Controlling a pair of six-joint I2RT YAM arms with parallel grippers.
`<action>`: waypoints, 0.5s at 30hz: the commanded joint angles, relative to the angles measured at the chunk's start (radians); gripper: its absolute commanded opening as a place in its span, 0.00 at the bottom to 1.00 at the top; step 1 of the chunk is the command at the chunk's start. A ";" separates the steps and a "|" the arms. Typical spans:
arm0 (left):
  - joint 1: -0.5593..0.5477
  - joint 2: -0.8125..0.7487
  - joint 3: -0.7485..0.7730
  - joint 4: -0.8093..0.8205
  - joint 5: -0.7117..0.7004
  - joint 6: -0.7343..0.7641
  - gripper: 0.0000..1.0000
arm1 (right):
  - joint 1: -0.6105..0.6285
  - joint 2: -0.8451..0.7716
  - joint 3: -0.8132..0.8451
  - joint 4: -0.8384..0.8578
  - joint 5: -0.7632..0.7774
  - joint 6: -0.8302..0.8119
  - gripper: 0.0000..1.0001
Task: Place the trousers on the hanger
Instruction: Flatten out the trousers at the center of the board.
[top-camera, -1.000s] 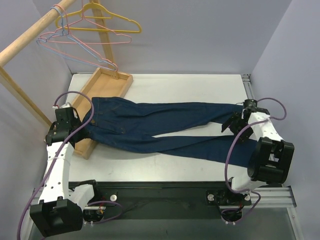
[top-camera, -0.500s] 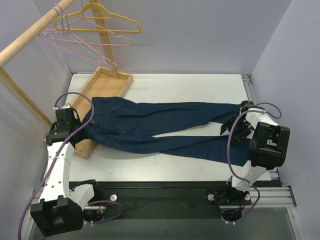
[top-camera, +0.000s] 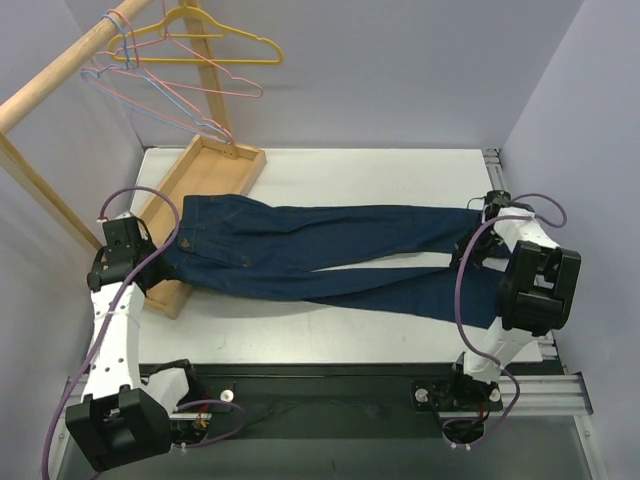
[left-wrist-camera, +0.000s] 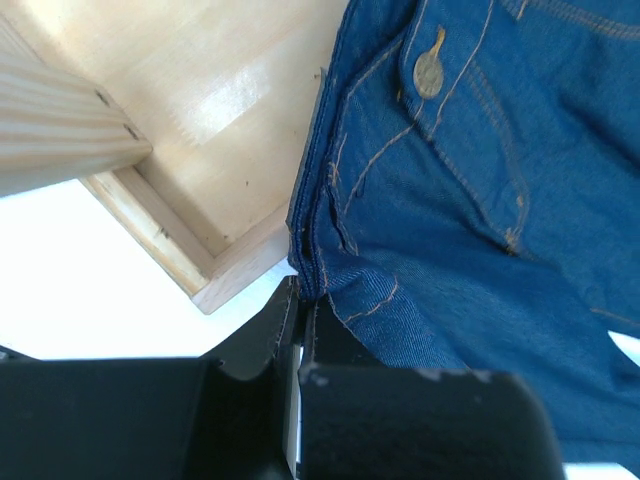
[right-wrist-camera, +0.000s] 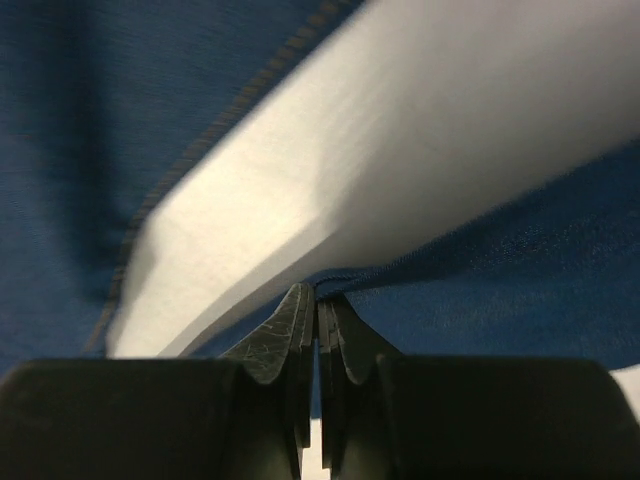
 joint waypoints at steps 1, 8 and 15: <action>0.045 0.047 0.118 0.099 0.016 -0.010 0.00 | -0.015 -0.093 0.157 -0.093 0.039 -0.024 0.00; 0.123 0.104 0.177 0.140 0.088 -0.031 0.00 | -0.015 -0.252 0.355 -0.163 0.174 -0.082 0.00; 0.160 0.081 0.097 0.160 0.110 -0.059 0.00 | -0.053 -0.432 -0.043 -0.156 0.487 -0.009 0.04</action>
